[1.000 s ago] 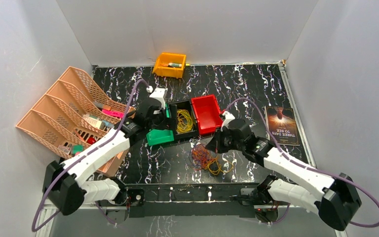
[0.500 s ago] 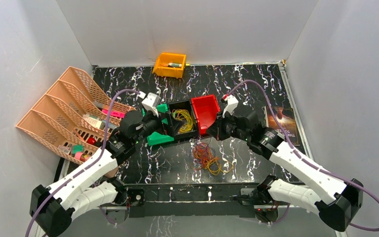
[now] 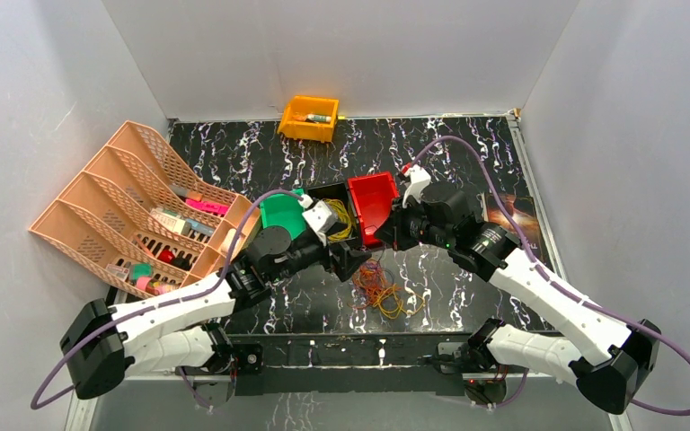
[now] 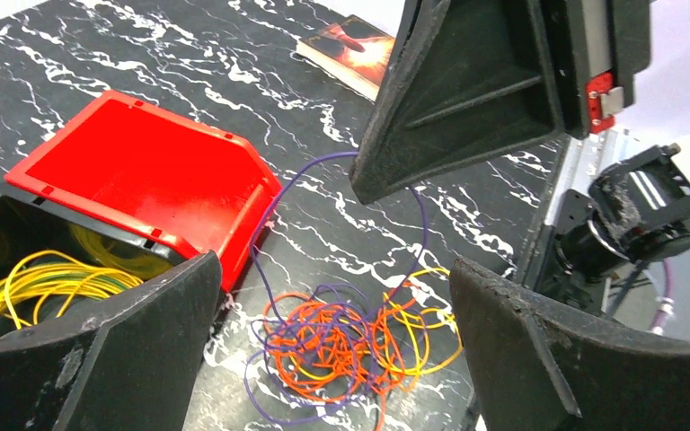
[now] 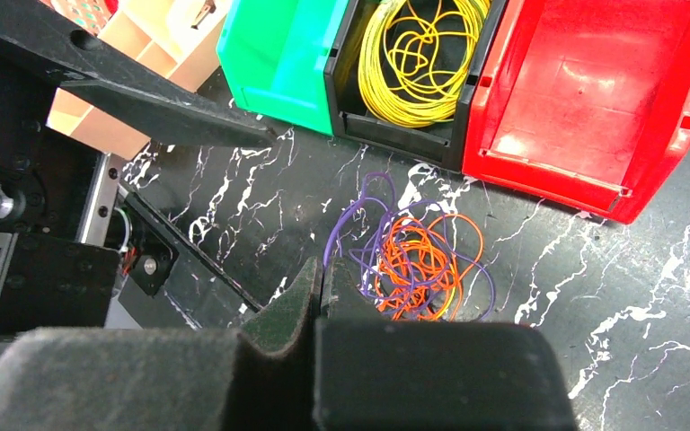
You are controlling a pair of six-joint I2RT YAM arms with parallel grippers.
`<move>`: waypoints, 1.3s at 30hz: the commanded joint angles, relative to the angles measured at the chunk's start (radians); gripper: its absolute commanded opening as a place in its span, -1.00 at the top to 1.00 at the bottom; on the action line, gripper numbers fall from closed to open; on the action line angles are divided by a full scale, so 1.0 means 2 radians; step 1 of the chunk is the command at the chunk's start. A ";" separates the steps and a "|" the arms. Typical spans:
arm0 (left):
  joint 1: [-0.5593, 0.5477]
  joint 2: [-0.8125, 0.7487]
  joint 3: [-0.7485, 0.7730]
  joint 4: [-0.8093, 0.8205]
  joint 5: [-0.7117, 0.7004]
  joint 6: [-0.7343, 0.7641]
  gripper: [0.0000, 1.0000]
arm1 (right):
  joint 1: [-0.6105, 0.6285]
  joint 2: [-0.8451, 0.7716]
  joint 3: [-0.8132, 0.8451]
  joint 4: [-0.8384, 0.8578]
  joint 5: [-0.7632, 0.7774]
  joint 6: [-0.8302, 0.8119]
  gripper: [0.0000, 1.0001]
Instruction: Untangle the cables
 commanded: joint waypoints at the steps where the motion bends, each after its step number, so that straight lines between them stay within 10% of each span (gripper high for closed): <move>1: -0.025 0.019 -0.003 0.090 -0.053 0.048 -0.97 | 0.001 -0.008 0.025 0.002 0.007 0.006 1.00; 26: -0.059 0.121 0.011 0.192 -0.083 0.114 -0.91 | 0.001 -0.010 0.030 0.029 -0.049 0.062 1.00; 39: -0.059 0.195 -0.008 0.233 -0.103 0.037 -0.34 | 0.001 -0.067 0.052 0.011 0.044 0.075 1.00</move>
